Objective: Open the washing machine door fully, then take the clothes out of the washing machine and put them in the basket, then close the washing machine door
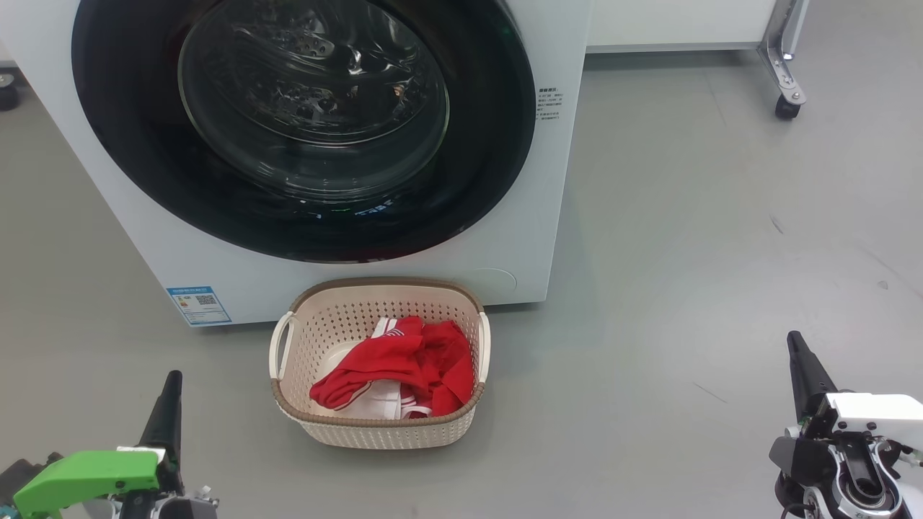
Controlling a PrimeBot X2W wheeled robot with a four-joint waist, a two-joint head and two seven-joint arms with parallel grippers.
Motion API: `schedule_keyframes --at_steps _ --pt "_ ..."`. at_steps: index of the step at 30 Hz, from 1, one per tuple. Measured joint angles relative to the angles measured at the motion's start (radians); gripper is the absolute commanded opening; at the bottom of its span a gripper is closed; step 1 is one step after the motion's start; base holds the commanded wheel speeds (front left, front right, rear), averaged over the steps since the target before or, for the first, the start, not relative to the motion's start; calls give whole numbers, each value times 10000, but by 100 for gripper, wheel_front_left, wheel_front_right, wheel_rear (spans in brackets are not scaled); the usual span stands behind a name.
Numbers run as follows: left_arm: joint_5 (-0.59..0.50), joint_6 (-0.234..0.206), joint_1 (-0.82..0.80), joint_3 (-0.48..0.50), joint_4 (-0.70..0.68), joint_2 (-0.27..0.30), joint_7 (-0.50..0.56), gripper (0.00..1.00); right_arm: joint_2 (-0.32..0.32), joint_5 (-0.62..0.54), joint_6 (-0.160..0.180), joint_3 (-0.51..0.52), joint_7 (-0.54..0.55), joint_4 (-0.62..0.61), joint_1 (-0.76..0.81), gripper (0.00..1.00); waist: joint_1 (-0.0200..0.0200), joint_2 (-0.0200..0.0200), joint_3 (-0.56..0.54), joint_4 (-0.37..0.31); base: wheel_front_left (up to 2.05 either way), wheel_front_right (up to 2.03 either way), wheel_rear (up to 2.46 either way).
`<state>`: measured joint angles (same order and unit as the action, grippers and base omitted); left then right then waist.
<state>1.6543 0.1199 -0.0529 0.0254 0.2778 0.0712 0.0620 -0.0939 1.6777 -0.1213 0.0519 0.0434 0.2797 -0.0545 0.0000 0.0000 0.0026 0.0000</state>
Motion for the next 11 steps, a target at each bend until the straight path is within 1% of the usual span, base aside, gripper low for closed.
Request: schedule_keyframes --at_steps 11 --pt "0 0 0 10 -2 -2 0 0 6 0 0 15 0 -2 -1 0 0 0 1 0 0 0 0"
